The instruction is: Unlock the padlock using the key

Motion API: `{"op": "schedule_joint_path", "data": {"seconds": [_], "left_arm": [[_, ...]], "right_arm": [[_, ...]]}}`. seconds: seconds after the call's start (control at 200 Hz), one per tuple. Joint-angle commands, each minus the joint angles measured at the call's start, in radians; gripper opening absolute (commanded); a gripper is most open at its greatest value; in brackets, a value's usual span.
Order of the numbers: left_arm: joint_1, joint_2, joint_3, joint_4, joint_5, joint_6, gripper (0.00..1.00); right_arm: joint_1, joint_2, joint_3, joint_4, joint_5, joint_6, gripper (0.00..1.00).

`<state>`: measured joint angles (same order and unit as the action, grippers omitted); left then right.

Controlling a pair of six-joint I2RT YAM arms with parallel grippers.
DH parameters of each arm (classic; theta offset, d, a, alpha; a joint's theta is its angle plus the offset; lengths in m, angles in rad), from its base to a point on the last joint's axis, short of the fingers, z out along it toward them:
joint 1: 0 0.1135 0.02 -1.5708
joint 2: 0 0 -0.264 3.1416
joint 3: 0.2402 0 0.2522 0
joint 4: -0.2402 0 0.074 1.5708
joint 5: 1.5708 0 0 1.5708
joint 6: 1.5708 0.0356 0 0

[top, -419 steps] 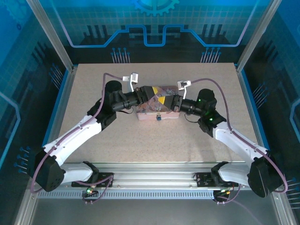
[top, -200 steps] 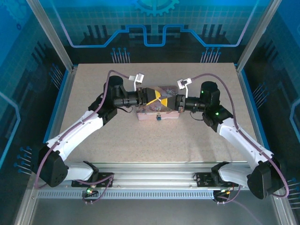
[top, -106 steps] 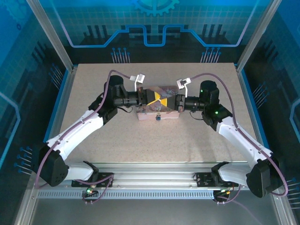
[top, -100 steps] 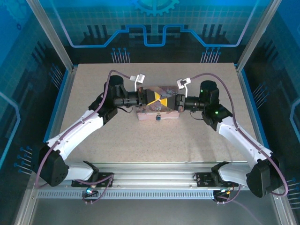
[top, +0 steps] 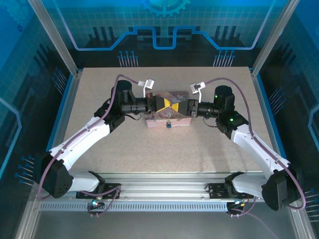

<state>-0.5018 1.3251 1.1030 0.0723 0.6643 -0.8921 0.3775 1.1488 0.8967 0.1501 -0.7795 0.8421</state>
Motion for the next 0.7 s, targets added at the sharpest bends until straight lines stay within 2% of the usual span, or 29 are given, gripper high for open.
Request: {"op": "schedule_joint_path", "data": {"seconds": [0.0,0.065,0.165,0.465,0.695], "left_arm": [[-0.001,-0.030,-0.014,0.040,-0.034,-0.026,0.00],[-0.001,-0.034,-0.018,0.048,-0.042,-0.035,0.00],[-0.001,-0.040,-0.022,0.049,-0.059,-0.036,0.00],[-0.001,-0.031,-0.029,0.074,-0.067,-0.055,0.00],[-0.001,-0.035,-0.032,0.081,-0.072,-0.059,0.00]], "right_arm": [[-0.004,-0.046,-0.053,0.095,0.071,0.063,0.51],[0.001,-0.054,-0.072,0.129,0.087,0.086,0.51],[0.019,-0.052,-0.084,0.186,0.092,0.111,0.46],[0.063,-0.026,-0.063,0.215,0.101,0.121,0.41],[0.077,0.001,-0.044,0.222,0.095,0.121,0.31]]}}
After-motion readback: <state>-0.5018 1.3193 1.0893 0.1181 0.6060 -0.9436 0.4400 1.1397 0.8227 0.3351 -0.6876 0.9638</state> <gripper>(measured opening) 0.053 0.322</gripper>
